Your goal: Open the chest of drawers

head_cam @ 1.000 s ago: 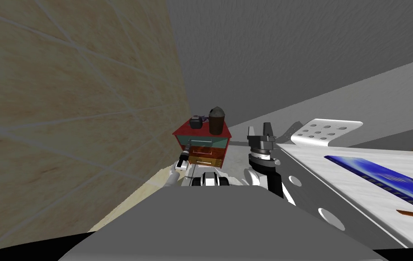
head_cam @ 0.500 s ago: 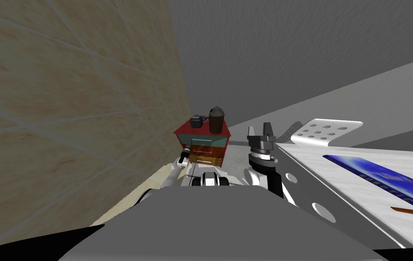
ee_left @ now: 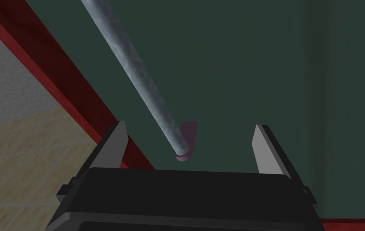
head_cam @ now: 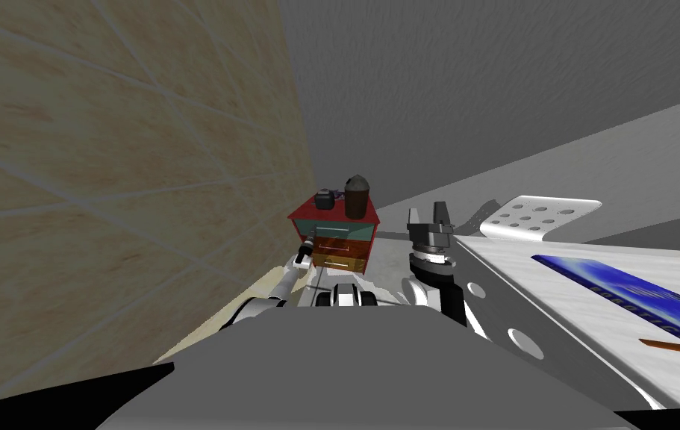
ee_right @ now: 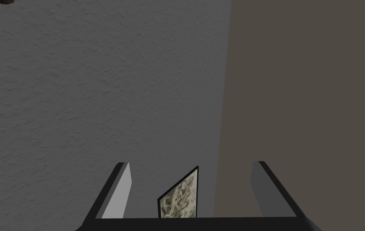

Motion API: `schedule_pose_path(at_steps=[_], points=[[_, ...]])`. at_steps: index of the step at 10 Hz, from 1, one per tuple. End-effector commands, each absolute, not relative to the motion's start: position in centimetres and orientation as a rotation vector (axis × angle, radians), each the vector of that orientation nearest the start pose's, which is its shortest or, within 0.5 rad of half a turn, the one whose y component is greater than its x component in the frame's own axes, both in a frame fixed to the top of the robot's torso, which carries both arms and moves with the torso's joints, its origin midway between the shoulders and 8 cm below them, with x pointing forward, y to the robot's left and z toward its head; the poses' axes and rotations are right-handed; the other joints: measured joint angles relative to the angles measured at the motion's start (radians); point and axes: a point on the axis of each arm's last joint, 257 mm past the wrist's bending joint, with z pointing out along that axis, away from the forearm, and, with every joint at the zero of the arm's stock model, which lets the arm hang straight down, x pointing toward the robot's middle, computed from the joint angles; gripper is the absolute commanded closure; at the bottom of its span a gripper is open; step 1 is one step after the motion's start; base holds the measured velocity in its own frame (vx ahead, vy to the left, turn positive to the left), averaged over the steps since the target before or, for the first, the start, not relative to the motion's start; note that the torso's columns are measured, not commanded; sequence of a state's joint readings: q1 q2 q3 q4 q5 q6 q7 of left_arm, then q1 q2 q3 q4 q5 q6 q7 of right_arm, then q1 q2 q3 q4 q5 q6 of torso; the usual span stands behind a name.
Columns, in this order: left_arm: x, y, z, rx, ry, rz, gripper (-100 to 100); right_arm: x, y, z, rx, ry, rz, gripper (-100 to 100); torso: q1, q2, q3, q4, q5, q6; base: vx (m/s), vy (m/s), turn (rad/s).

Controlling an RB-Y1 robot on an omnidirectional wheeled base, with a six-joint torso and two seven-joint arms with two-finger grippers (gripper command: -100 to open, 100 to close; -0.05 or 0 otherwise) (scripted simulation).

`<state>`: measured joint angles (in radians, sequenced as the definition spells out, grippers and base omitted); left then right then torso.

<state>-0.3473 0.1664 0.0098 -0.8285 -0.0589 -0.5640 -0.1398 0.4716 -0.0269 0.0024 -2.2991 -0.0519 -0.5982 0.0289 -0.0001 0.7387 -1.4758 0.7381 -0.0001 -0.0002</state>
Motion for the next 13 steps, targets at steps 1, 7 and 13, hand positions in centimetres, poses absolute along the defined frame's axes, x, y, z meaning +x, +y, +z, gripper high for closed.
schedule_pose_path(at_steps=[1, 7, 13], points=[[60.8, 23.8, -25.9, -0.792, 1.309, -1.068, -100, 32.3, -27.5, 5.9, 0.546, 0.507, 1.351, 0, 0.0, 0.0, 0.001, 0.0, 0.0, 0.0, -0.021, -0.005, -0.004], [60.8, 23.8, -25.9, -0.792, 1.309, -1.068, 100, 32.3, -27.5, 5.9, 0.546, 0.507, 1.351, 0, 0.001, -0.003, -0.002, -0.001, 0.0, 0.0, -0.006, -0.001, -0.002], [57.5, 24.0, -27.0, -0.797, 1.306, -1.062, 100, 32.3, -27.5, 5.9, 0.546, 0.507, 1.351, 0, 0.003, -0.011, -0.006, -0.009, 0.003, 0.001, 0.053, 0.01, -0.021]])
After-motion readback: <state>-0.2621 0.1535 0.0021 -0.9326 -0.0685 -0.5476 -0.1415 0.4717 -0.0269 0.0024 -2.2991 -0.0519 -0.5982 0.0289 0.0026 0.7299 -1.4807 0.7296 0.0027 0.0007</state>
